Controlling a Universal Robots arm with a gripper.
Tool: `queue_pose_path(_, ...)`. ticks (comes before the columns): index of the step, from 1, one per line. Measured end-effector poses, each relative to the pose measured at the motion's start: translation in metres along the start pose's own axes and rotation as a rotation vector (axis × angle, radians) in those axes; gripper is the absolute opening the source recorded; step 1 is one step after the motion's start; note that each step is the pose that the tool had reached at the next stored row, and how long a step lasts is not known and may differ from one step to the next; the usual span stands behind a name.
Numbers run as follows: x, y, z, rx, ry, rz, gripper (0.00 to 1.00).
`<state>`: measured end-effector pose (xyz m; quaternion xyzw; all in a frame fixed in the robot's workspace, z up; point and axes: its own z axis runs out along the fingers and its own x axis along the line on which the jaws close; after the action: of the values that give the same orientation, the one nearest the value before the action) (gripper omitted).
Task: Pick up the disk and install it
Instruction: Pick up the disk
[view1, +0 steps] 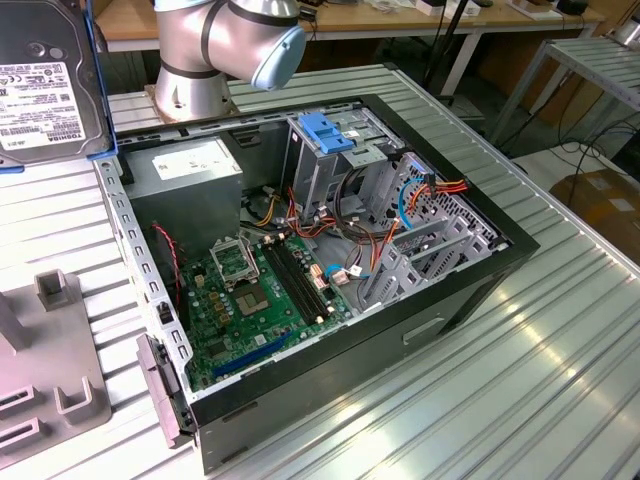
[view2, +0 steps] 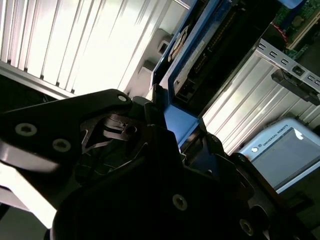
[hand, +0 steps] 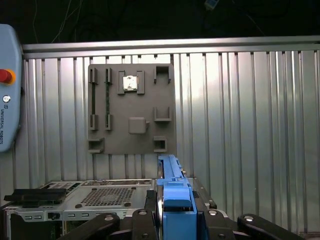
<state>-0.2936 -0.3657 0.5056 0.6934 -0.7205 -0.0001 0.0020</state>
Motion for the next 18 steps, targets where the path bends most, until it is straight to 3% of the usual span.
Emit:
queue_pose_path(14, -0.0002, -0.0038, 0.0000, -0.0001, 0.0000, 0.000, 0.37)
queue_pose_path(18, -0.0002, -0.0081, 0.0000, 0.0000, 0.0000, 0.000, 0.37)
